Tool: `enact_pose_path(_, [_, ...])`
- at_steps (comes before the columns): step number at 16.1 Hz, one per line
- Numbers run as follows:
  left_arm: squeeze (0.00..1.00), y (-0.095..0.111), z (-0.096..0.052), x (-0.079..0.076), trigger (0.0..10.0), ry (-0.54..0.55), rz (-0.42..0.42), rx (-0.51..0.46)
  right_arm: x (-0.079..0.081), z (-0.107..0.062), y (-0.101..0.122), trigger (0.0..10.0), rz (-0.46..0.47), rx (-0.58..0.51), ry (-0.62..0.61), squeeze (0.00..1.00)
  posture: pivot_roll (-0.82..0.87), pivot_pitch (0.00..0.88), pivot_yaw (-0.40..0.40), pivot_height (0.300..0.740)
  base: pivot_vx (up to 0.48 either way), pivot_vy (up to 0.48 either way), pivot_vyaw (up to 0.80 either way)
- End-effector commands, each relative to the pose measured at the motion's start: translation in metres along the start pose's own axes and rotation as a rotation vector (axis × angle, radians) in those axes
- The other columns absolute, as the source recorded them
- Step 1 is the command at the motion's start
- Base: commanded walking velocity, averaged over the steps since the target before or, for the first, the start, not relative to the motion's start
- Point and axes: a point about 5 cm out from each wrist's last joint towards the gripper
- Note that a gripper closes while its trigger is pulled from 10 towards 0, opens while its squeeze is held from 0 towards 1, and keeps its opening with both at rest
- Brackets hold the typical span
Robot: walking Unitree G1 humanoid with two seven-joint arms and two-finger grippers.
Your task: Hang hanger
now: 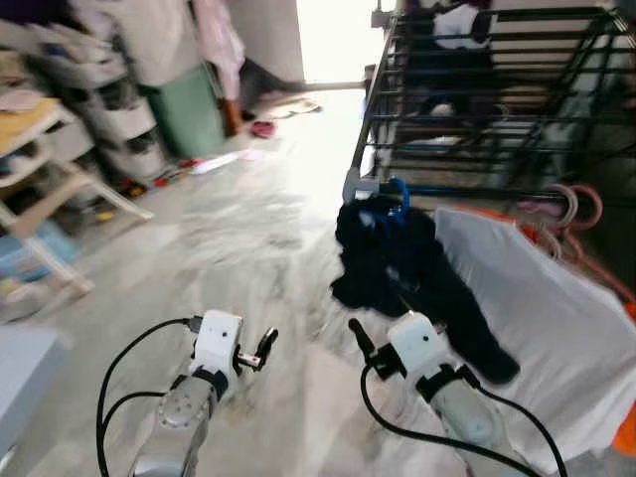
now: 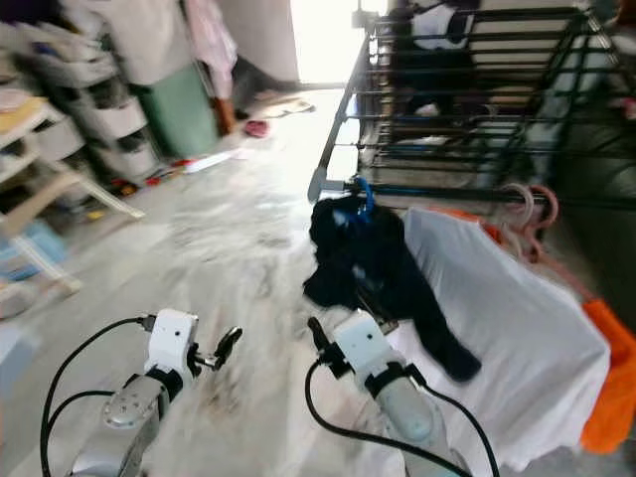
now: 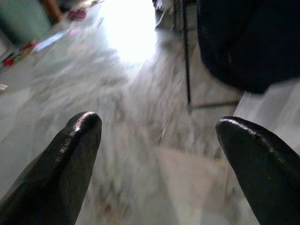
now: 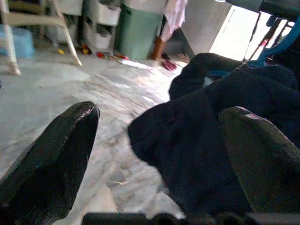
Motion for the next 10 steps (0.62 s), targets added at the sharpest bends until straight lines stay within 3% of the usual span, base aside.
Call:
enact_pose_path(1, [0.00,-0.0015,-0.0010,0.0024,10.0,0.010,0.009,0.008,0.0007,-0.0017,0.0004,10.0,-0.003,-0.003,0.006,1.00,-0.20,0.000,0.152,0.740,-0.277,0.000,0.00])
enact_pose_path(8, [0.00,-0.0034,-0.0014,0.0029,10.0,0.015,0.011,0.010,0.0017,-0.0015,-0.0001,10.0,0.011,-0.001,0.007,1.00,-0.19,0.000,0.149,0.740,-0.274,0.000,0.00])
enact_pose_path(10, [0.00,-0.0035,-0.0013,0.0031,10.0,0.018,0.010,0.007,0.0015,-0.0013,-0.0009,10.0,0.007,0.000,0.009,0.96,-0.19,0.000,0.149,0.740,0.000,0.000,0.00])
Point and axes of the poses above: a point about 5 cm out from each wrist's last joint towards the gripper, its own z axis pointing out of the wrist towards the gripper, its own y axis along the axis of the wrist's last joint, x = y × z, and after that the axes turned 12 degrees about -z, right-handed
